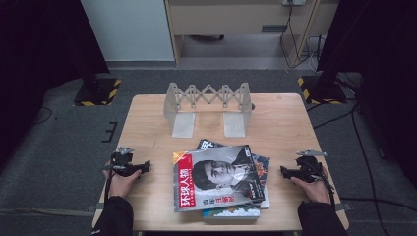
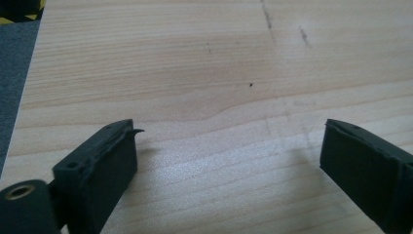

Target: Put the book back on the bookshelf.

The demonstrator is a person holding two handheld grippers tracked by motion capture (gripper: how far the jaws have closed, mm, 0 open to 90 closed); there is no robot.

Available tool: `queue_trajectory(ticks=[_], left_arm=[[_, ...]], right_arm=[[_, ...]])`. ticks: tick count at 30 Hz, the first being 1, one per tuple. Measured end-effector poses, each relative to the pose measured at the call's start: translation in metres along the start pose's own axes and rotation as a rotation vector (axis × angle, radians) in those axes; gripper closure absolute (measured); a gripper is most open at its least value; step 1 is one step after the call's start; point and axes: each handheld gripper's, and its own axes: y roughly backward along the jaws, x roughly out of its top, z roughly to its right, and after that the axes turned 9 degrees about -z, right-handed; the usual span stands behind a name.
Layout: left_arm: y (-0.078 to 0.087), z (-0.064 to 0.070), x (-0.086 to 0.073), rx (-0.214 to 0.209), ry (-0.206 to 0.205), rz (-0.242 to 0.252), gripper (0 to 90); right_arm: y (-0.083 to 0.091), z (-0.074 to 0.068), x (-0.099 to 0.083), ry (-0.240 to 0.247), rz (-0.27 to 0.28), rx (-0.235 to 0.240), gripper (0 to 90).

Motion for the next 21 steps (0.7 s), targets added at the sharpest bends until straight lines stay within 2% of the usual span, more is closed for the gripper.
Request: queue_trajectory(ticks=[1,3,6,13,15,18,21], left_arm=[[0.003,0.000,0.001,0.000,0.007,0.018,7.2],[0.009,0.001,0.002,-0.031,0.037,0.043,7.8],[0.012,0.004,0.002,-0.047,0.042,0.036,8.1],[0.022,0.015,0.002,-0.084,0.027,0.043,9.1],[0.023,0.016,0.002,-0.092,0.030,0.045,9.3],[0.030,0.023,0.003,-0.128,0.021,0.059,9.1],[0.034,0.026,0.003,-0.139,0.016,0.071,9.3]], right_arm=[[0.002,0.000,0.000,-0.007,-0.001,0.003,5.8],[0.007,0.001,0.002,-0.027,0.012,0.003,6.6],[0.014,0.000,0.004,-0.064,0.030,0.026,7.1],[0.022,-0.010,0.008,-0.034,0.042,0.051,6.9],[0.024,-0.011,0.009,-0.042,0.043,0.057,7.0],[0.031,-0.015,0.010,-0.043,0.072,0.067,8.2],[0.035,-0.016,0.012,-0.043,0.084,0.070,8.9]])
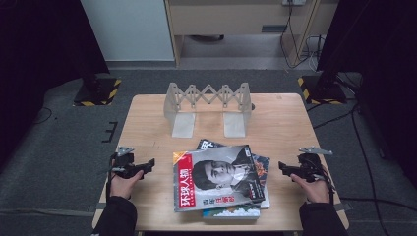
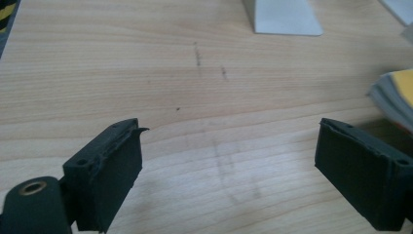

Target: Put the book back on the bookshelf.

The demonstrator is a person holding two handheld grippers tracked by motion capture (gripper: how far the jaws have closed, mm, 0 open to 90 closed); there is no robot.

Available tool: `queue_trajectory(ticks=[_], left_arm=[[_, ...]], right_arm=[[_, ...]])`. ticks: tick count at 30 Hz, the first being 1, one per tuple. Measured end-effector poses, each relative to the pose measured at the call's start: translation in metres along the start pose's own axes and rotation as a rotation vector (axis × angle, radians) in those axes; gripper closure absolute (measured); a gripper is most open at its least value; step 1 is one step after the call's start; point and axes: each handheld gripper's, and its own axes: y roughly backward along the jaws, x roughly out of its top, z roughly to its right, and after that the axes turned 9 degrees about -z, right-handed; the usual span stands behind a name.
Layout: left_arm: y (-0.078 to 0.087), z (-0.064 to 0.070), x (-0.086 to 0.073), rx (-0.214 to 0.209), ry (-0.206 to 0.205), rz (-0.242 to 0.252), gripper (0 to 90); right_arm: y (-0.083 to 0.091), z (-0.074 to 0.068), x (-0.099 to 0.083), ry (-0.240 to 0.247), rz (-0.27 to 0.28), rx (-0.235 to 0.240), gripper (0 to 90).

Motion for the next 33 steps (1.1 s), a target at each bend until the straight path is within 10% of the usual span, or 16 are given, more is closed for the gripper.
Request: queue_trajectory(ticks=[21,33], left_arm=[[0.022,0.042,-0.003,-0.187,-0.041,0.056,12.6],[0.029,0.059,-0.012,-0.219,-0.091,0.039,16.0]], right_arm=[[0.031,-0.028,0.017,0.007,0.124,0.050,11.3],[0.036,-0.049,0.022,0.061,0.138,0.093,11.7]])
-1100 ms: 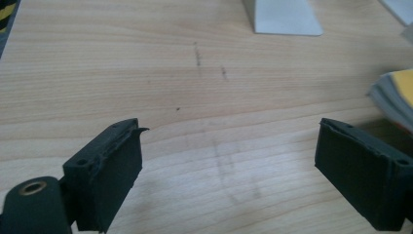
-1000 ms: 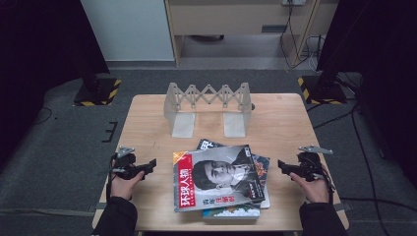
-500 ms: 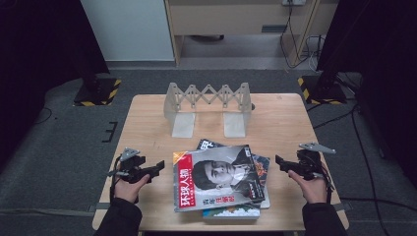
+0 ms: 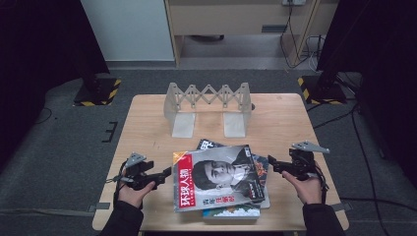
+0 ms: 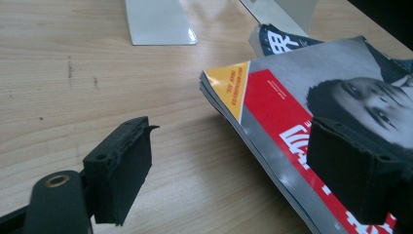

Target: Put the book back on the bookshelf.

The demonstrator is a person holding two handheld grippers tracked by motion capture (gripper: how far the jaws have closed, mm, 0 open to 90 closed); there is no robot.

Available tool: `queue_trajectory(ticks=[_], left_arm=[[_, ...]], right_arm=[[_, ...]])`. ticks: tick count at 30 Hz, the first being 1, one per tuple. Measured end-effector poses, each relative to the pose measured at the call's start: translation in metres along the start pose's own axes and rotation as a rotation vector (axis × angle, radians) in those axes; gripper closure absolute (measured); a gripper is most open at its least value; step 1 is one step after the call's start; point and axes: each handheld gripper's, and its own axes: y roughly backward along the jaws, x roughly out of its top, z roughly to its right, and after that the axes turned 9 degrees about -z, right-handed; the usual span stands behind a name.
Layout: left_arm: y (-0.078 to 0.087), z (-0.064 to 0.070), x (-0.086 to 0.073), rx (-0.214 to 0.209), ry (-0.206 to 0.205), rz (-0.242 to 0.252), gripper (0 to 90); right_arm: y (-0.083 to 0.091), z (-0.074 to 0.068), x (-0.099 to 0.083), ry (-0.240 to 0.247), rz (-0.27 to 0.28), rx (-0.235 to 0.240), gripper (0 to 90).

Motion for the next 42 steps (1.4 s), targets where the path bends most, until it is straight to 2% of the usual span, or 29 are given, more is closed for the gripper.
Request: queue_trajectory(ticks=[5,9,10,13,22,37,40,42], left_arm=[[0.001,0.006,-0.003,-0.012,-0.006,-0.001,16.3],[0.003,0.010,-0.006,-0.025,-0.004,-0.004,16.9],[0.002,0.012,-0.008,-0.039,0.002,-0.009,17.1],[0.000,0.014,-0.009,-0.042,0.001,-0.018,17.4],[-0.006,0.027,-0.015,-0.078,-0.024,-0.062,18.2],[-0.012,0.037,-0.027,-0.123,-0.025,-0.124,19.0],[-0.016,0.041,-0.029,-0.133,-0.042,-0.153,19.2],[-0.017,0.042,-0.029,-0.138,-0.040,-0.153,19.1]], right_arm=[[-0.001,-0.009,0.002,0.011,-0.003,0.013,11.7],[-0.003,-0.020,0.002,0.041,-0.008,0.030,12.7],[-0.004,-0.023,0.002,0.051,-0.007,0.033,12.8],[-0.004,-0.028,0.002,0.058,-0.005,0.041,12.7],[-0.016,-0.049,-0.003,0.111,-0.028,0.089,12.6],[-0.035,-0.061,-0.015,0.147,-0.091,0.108,12.3],[-0.039,-0.063,-0.016,0.145,-0.103,0.114,12.3],[-0.040,-0.064,-0.017,0.145,-0.109,0.115,12.3]])
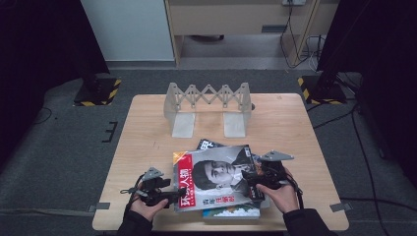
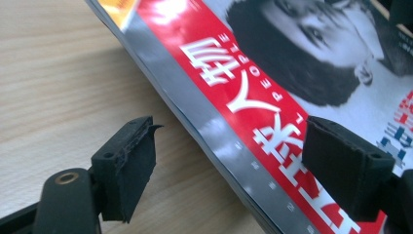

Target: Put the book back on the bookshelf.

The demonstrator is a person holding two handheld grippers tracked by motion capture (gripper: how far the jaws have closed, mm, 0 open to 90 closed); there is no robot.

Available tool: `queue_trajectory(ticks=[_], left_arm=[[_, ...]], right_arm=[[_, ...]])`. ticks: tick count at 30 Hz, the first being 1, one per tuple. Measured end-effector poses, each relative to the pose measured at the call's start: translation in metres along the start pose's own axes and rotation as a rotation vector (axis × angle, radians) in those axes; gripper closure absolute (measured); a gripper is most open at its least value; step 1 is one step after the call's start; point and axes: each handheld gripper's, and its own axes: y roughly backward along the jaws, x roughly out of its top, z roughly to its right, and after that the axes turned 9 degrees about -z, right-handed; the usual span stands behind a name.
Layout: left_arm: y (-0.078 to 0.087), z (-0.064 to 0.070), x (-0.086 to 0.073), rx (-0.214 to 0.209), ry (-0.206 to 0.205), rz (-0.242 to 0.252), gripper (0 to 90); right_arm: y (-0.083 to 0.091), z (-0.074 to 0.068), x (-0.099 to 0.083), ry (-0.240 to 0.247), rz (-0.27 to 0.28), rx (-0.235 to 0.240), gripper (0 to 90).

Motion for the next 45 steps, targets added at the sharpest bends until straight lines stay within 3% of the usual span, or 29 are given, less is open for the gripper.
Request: queue_trajectory(ticks=[3,4,6,14,23,24,29,30,32,35,39,41,45], left_arm=[[-0.002,0.000,0.000,-0.023,0.002,-0.009,18.2],[-0.004,-0.001,-0.001,-0.059,0.012,-0.019,17.6],[-0.006,-0.002,-0.001,-0.083,0.020,-0.028,17.3],[-0.012,0.002,-0.002,-0.153,0.022,-0.054,17.8],[-0.002,0.004,0.001,-0.153,0.023,-0.013,31.1],[0.002,0.004,0.003,-0.165,0.034,0.020,32.5],[0.008,0.007,0.007,-0.185,0.032,0.067,35.4],[0.008,0.006,0.010,-0.220,0.050,0.092,35.4],[0.008,0.005,0.011,-0.240,0.064,0.097,35.5],[0.003,0.005,0.015,-0.262,0.072,0.090,36.0],[-0.009,0.007,0.023,-0.274,0.052,0.060,37.8],[-0.014,0.008,0.027,-0.254,0.037,0.037,41.6],[-0.012,0.005,0.030,-0.256,0.061,0.022,52.1]], right_arm=[[-0.005,-0.002,-0.002,0.008,-0.018,0.009,12.7],[-0.007,-0.002,-0.002,0.011,-0.020,0.013,12.7],[-0.009,-0.002,-0.003,0.015,-0.029,0.013,12.6],[-0.011,-0.002,-0.005,0.010,-0.015,0.018,12.2],[-0.012,-0.003,-0.006,0.011,-0.007,0.015,12.1],[-0.012,-0.003,-0.006,0.010,-0.007,0.015,12.1],[-0.012,-0.003,-0.007,0.009,-0.004,0.016,11.3],[-0.013,-0.003,-0.007,0.012,-0.002,0.015,11.1],[-0.013,-0.003,-0.007,0.013,0.000,0.015,11.0],[-0.013,-0.003,-0.008,0.011,0.005,0.019,10.0],[-0.014,-0.003,-0.008,0.018,0.005,0.020,9.7],[-0.014,-0.003,-0.008,0.014,0.007,0.022,9.7],[-0.013,-0.003,-0.008,0.014,0.003,0.026,9.6]])
